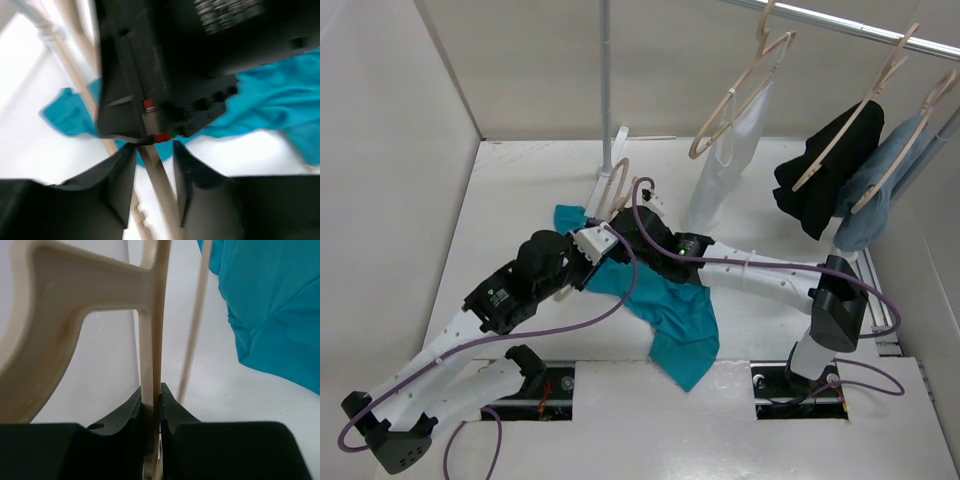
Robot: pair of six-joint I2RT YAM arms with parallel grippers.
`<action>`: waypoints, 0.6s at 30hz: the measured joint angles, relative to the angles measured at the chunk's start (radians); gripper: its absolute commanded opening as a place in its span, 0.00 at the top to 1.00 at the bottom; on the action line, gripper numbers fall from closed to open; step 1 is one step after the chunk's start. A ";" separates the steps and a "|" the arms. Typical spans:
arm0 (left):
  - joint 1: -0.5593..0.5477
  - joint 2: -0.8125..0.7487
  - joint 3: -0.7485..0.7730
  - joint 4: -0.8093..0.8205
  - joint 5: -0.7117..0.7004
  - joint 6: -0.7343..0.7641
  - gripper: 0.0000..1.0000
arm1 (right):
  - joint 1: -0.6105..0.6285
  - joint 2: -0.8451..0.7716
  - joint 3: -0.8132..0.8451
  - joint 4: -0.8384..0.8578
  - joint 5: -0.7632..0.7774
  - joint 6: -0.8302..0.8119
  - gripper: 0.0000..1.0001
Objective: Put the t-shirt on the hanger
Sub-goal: Place tshirt on hanger
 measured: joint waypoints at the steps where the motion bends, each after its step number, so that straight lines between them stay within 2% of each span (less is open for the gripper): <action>1: 0.000 0.004 0.000 -0.009 0.027 0.004 0.61 | -0.002 0.000 -0.011 0.012 -0.011 -0.014 1.00; 3: -0.002 0.010 0.000 -0.028 0.087 0.009 0.55 | -0.006 -0.001 -0.040 0.032 -0.032 -0.055 1.00; 4: -0.003 0.010 0.000 -0.033 0.122 0.010 0.48 | -0.006 -0.002 -0.059 0.046 -0.038 -0.077 1.00; 8: -0.016 -0.020 0.000 -0.030 0.232 0.018 0.42 | -0.023 -0.002 -0.150 0.091 -0.075 -0.155 1.00; 11: -0.016 -0.051 0.000 -0.019 0.283 0.025 0.42 | -0.032 -0.002 -0.213 0.122 -0.118 -0.223 1.00; 15: -0.016 -0.093 0.005 -0.017 0.295 0.016 0.56 | -0.034 -0.013 -0.247 0.148 -0.187 -0.340 1.00; 18: -0.016 -0.129 0.019 -0.007 0.249 0.001 0.59 | -0.034 -0.060 -0.293 0.179 -0.240 -0.419 1.00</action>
